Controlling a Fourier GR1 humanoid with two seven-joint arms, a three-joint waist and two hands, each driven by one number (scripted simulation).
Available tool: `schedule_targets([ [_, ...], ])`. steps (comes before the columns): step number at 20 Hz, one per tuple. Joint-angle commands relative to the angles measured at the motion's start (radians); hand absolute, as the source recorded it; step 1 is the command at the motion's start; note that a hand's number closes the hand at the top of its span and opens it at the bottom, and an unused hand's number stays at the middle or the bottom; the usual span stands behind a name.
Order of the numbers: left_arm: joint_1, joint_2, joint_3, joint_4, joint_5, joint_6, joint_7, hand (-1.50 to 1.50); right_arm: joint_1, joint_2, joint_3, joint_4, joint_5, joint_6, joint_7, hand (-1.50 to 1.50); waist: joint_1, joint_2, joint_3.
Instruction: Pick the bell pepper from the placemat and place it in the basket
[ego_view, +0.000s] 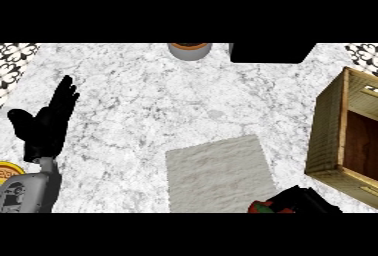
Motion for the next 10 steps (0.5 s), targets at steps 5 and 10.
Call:
schedule_targets([
  [5,0.045,-0.003,-0.02,-0.046,-0.005,-0.015,0.011,0.0,-0.484,0.071,-0.319,-0.051,-0.064,0.312,0.352,1.5,0.021,-0.004,0.001],
  [10,-0.022,0.012,0.024,0.016,0.001,0.004,0.008,0.0,-0.75,0.002,-0.578,0.113,-0.248,0.481,0.408,1.5,-0.005,-0.006,0.003],
])
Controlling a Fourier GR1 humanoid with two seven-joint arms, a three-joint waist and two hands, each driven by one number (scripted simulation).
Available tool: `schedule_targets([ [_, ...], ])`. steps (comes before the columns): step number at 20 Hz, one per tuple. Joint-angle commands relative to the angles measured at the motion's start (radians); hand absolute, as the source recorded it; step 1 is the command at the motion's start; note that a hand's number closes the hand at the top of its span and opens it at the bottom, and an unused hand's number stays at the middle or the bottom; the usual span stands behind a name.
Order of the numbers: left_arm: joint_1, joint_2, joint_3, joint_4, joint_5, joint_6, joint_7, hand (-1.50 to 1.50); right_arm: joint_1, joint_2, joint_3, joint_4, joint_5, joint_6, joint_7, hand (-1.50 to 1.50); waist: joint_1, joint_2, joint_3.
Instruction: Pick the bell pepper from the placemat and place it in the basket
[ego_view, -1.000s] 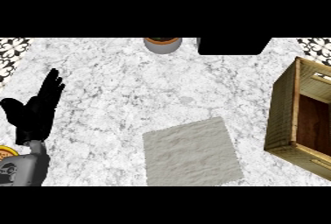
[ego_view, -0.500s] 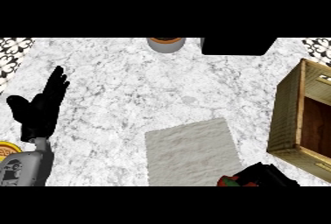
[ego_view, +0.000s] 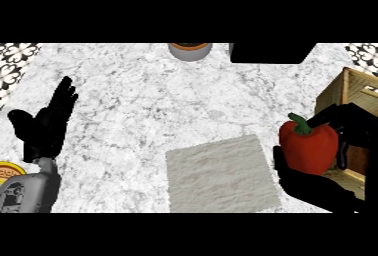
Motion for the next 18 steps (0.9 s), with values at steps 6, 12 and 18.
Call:
schedule_targets([
  [6,0.052,-0.026,-0.003,-0.04,-0.004,0.01,0.002,0.0,-0.223,-0.109,-0.325,0.246,-0.249,0.118,-0.022,1.5,-0.011,-0.005,0.002],
  [12,0.014,-0.065,-0.026,-0.002,-0.048,0.059,-0.003,0.0,-0.187,-0.182,-0.448,0.392,-0.346,0.115,-0.193,1.5,-0.016,-0.004,0.002],
  [18,-0.015,0.019,0.047,0.013,0.016,-0.027,0.007,0.0,-0.195,-0.226,-0.528,0.397,-0.481,0.186,-0.167,1.5,-0.017,-0.005,0.002],
])
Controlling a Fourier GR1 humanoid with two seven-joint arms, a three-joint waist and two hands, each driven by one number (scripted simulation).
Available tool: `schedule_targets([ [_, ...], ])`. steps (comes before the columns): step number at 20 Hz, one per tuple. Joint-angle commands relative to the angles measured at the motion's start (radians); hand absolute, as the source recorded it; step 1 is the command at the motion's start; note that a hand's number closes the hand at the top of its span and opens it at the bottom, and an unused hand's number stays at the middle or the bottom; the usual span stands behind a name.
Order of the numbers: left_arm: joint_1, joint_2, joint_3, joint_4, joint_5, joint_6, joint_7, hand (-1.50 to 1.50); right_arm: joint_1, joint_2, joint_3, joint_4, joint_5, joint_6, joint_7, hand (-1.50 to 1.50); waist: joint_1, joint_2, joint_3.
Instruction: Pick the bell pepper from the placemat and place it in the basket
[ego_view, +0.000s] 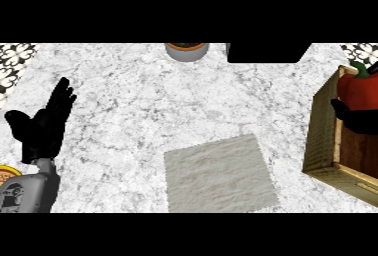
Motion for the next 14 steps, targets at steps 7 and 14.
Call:
schedule_targets([
  [7,-0.015,-0.01,-0.015,-0.028,-0.013,0.009,0.025,0.0,0.023,-0.327,0.101,0.055,0.231,0.102,-0.317,1.5,0.018,0.008,-0.001],
  [14,0.022,-0.009,-0.008,-0.009,0.001,-0.02,-0.021,0.0,-0.025,-0.356,0.165,0.279,0.431,-0.095,-0.536,1.5,0.019,0.005,0.0],
])
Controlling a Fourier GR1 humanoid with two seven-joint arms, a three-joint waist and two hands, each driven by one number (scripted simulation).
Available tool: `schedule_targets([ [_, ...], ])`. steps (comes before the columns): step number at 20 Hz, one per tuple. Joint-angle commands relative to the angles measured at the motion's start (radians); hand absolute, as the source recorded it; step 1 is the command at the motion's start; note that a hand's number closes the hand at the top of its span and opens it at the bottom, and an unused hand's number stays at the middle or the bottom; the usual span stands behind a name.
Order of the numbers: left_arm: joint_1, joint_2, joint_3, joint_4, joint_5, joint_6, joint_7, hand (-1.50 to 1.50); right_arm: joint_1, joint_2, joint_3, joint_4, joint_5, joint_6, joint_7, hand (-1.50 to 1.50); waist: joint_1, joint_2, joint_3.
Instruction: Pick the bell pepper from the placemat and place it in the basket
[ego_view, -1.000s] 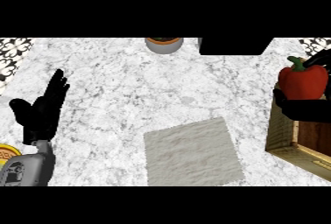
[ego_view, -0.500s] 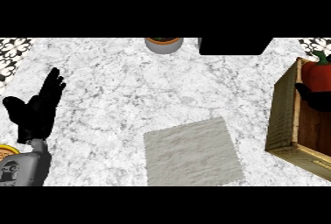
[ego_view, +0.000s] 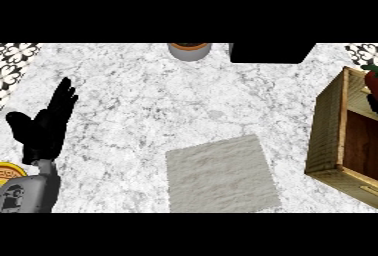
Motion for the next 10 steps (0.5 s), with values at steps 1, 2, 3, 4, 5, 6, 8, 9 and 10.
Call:
schedule_targets([
  [1,-0.008,-0.003,0.004,-0.034,-0.004,0.02,0.052,0.0,-0.023,0.0,0.062,0.072,0.135,-0.093,-0.073,1.5,-0.003,-0.004,0.0],
  [2,-0.012,-0.031,-0.011,0.045,-0.029,0.034,-0.022,0.0,0.036,0.004,0.03,0.056,0.113,-0.103,-0.123,1.5,-0.014,-0.004,0.0],
  [3,-0.067,0.009,0.03,0.112,-0.005,0.005,-0.041,0.0,-0.091,0.018,0.035,0.121,0.109,-0.055,-0.065,1.5,-0.011,-0.003,0.0],
  [4,0.002,0.005,0.016,0.01,0.003,-0.009,-0.004,0.0,-0.018,0.044,0.032,0.092,0.136,-0.082,-0.083,1.5,-0.011,-0.005,0.0],
  [5,-0.06,0.017,0.024,0.017,0.011,-0.004,0.061,0.0,-0.065,0.019,0.015,0.119,0.12,-0.05,-0.089,1.5,-0.011,-0.005,0.0],
  [6,-0.02,-0.008,0.009,0.045,-0.023,0.02,-0.019,0.0,-0.119,0.059,0.075,0.16,0.17,-0.055,-0.039,1.5,-0.008,-0.004,0.0],
  [8,0.009,-0.002,0.022,-0.03,0.006,0.007,0.015,0.0,-0.076,0.017,0.017,0.12,0.135,0.015,-0.052,1.5,-0.011,-0.006,0.0],
  [9,-0.015,0.002,0.018,0.016,0.009,-0.009,0.013,0.0,-0.105,0.004,0.018,0.231,0.14,-0.005,-0.1,1.5,-0.009,-0.004,0.0],
  [10,-0.024,0.001,0.019,0.046,-0.002,-0.003,-0.012,0.0,-0.091,-0.028,0.001,0.201,0.125,0.054,-0.086,1.5,-0.013,-0.005,0.0],
])
